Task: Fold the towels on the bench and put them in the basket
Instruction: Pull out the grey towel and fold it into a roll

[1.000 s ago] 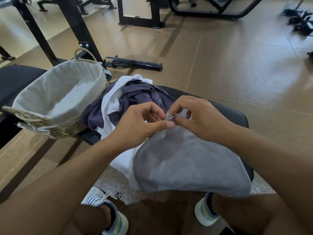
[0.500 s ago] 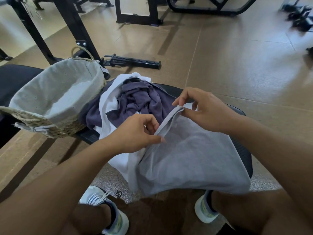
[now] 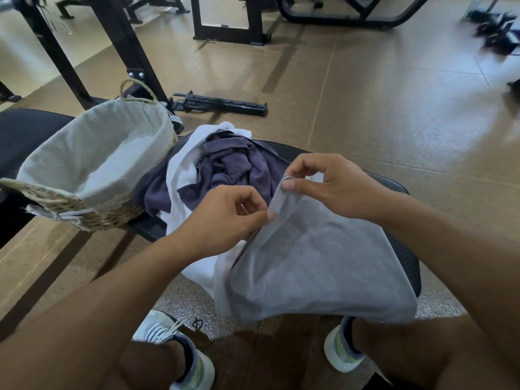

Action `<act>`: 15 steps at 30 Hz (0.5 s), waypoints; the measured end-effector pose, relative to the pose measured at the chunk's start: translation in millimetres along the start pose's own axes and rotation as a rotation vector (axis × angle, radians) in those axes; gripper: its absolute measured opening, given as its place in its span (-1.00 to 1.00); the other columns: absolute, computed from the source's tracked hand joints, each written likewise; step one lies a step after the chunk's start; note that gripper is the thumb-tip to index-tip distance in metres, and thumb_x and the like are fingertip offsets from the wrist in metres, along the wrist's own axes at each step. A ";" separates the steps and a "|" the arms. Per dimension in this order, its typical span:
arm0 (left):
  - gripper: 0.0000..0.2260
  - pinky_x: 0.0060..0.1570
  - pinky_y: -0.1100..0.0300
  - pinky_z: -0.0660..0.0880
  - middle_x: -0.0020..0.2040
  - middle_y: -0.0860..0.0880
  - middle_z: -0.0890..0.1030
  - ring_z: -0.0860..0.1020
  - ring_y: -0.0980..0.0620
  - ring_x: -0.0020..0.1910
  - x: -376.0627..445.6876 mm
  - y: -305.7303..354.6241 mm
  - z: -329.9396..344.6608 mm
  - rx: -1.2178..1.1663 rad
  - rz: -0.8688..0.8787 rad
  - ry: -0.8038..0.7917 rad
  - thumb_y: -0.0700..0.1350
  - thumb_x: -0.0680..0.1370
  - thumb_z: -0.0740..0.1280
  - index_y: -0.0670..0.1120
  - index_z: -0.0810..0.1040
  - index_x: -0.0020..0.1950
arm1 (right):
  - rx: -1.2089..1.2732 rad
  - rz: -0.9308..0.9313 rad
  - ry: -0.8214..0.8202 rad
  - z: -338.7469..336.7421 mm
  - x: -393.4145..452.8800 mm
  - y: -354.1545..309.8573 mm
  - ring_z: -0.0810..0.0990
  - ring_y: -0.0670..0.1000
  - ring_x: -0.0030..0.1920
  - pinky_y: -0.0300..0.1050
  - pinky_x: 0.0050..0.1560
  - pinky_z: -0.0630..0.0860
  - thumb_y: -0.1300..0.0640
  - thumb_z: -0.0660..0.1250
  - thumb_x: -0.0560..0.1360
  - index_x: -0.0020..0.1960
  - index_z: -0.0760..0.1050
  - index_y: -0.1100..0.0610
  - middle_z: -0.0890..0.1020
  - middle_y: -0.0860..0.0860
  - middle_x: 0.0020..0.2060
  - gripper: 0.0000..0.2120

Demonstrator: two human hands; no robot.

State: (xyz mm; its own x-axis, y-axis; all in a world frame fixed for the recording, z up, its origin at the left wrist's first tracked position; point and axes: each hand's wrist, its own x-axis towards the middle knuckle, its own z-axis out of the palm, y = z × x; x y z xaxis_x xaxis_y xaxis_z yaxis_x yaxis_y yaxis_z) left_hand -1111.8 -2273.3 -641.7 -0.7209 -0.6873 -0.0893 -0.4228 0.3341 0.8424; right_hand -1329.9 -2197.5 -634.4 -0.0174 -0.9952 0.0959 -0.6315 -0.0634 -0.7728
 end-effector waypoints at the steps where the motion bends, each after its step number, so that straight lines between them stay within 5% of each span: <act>1: -0.84 -0.18 -0.10 0.66 -0.28 -0.12 0.68 0.66 -0.17 -0.23 0.1 0.6 -1.1 -0.012 -0.007 0.003 -0.09 0.51 0.51 -0.14 0.62 -0.16 | 0.004 0.008 0.005 -0.4 0.1 -0.1 0.63 -0.12 -0.03 -0.14 0.12 0.52 -0.05 0.40 0.56 -0.02 0.63 -0.02 0.69 -0.15 -0.11 -0.89; 6: -0.86 -0.13 -0.09 0.65 -0.30 -0.08 0.68 0.66 -0.11 -0.25 0.8 -0.9 -2.0 0.026 0.012 -0.001 -0.10 0.50 0.52 -0.11 0.61 -0.18 | 0.012 0.002 0.006 0.0 0.4 -0.4 0.64 -0.10 0.02 -0.13 0.15 0.52 -0.01 0.40 0.57 -0.04 0.62 -0.01 0.69 -0.14 -0.09 -0.92; 15: -0.82 -0.27 0.27 0.50 -0.30 0.01 0.62 0.55 0.08 -0.34 3.2 -0.7 -7.9 0.147 0.051 0.093 -0.29 0.42 0.47 -0.02 0.58 -0.16 | 0.030 -0.018 0.047 1.3 0.2 -4.9 0.63 -0.19 -0.05 -0.38 0.03 0.46 0.02 0.43 0.56 -0.03 0.64 -0.02 0.69 -0.18 -0.13 -0.95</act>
State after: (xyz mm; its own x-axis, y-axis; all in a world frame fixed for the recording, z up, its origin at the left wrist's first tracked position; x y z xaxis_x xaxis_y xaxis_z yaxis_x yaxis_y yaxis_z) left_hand -1109.5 -2280.8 -638.4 -0.6925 -0.7213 0.0072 -0.4673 0.4562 0.7573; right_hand -1325.8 -2197.5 -631.4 -0.0433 -0.9893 0.1392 -0.6086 -0.0844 -0.7890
